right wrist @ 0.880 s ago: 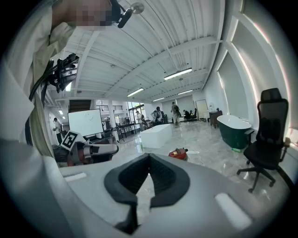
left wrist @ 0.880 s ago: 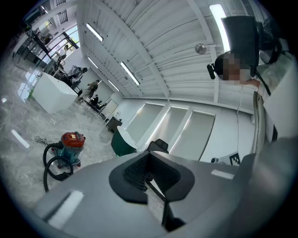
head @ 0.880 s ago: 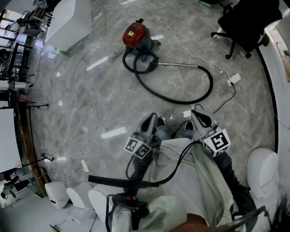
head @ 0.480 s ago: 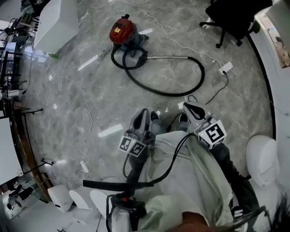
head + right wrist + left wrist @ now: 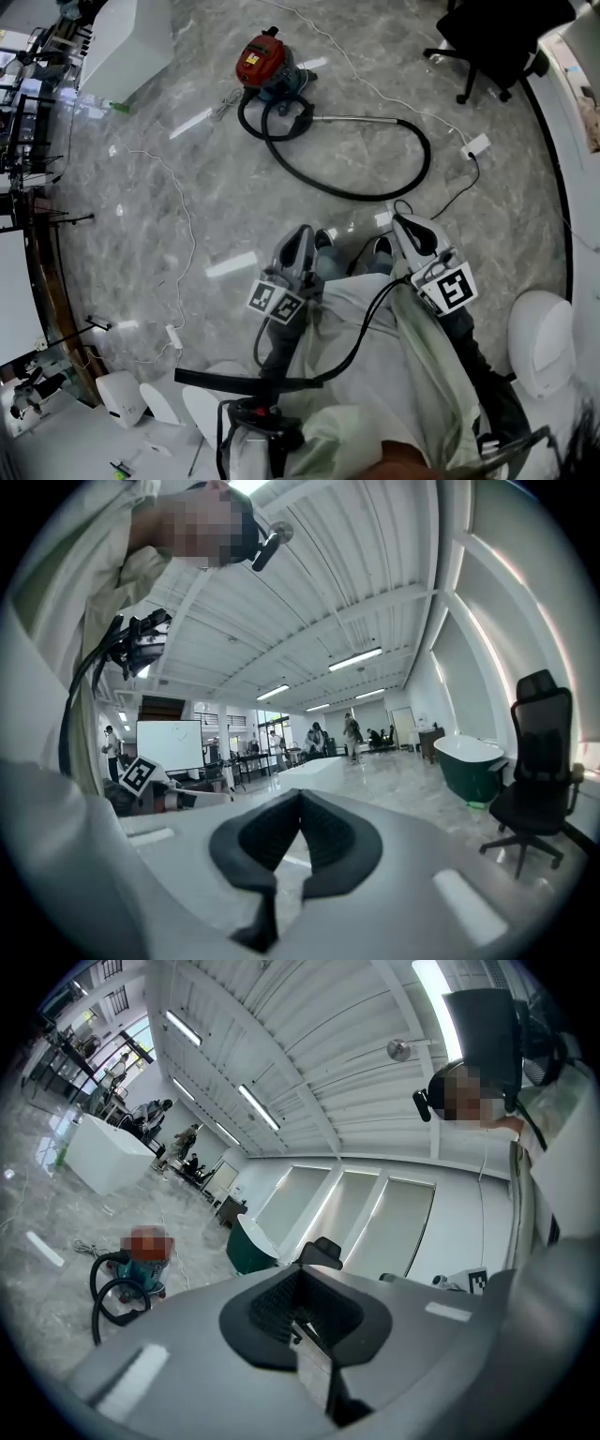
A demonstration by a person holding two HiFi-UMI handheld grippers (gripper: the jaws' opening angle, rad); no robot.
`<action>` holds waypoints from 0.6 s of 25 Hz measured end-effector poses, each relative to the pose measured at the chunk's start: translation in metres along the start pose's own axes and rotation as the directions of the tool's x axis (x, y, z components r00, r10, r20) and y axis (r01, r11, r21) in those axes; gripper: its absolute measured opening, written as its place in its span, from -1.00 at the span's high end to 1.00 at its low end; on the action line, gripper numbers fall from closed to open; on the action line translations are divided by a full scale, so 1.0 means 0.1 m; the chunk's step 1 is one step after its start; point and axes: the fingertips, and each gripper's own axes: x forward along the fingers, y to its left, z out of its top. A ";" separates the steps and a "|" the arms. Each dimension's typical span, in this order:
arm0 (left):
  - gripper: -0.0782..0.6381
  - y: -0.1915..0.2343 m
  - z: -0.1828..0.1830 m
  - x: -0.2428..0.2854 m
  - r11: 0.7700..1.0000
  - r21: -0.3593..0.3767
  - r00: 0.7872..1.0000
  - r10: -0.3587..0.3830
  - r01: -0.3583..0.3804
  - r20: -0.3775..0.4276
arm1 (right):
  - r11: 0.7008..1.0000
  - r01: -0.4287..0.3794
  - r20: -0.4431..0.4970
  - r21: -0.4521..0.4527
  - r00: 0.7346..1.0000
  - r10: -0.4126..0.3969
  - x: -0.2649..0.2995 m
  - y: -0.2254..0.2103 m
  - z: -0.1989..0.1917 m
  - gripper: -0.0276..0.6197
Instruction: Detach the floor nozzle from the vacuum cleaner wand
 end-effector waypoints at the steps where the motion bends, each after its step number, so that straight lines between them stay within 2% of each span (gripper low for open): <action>1: 0.78 0.00 0.00 -0.01 1.000 0.002 1.000 0.006 -0.006 -0.003 | 1.000 -0.008 0.003 -0.010 1.000 0.008 -0.01 0.00 0.02 0.91; 3: 0.78 -0.02 -0.02 -0.02 1.000 0.005 1.000 0.026 -0.026 -0.002 | 0.997 -0.035 -0.018 -0.071 0.999 0.034 -0.01 -0.02 0.02 0.91; 5: 0.78 -0.04 -0.06 -0.04 0.998 0.004 0.998 0.058 -0.058 0.004 | 0.980 -0.071 -0.061 -0.186 0.996 0.061 0.00 -0.05 -0.04 0.91; 8: 0.78 -0.07 -0.14 -0.09 0.993 0.005 0.993 0.117 -0.117 0.011 | 0.922 -0.169 -0.135 -0.349 0.982 0.129 0.01 -0.04 -0.13 0.91; 11: 0.78 -0.03 -0.24 -0.17 0.984 -0.014 0.984 0.176 -0.175 0.020 | 0.883 -0.248 -0.173 -0.398 0.966 0.194 0.13 -0.06 -0.24 0.91; 13: 0.78 0.04 -0.28 -0.21 0.979 -0.028 0.979 0.202 -0.201 0.023 | 0.892 -0.248 -0.191 -0.378 0.964 0.187 0.25 -0.16 -0.33 0.91; 15: 0.78 0.14 -0.28 -0.24 0.975 -0.041 0.975 0.220 -0.219 0.024 | 0.933 -0.216 -0.197 -0.288 0.967 0.163 0.36 -0.24 -0.38 0.91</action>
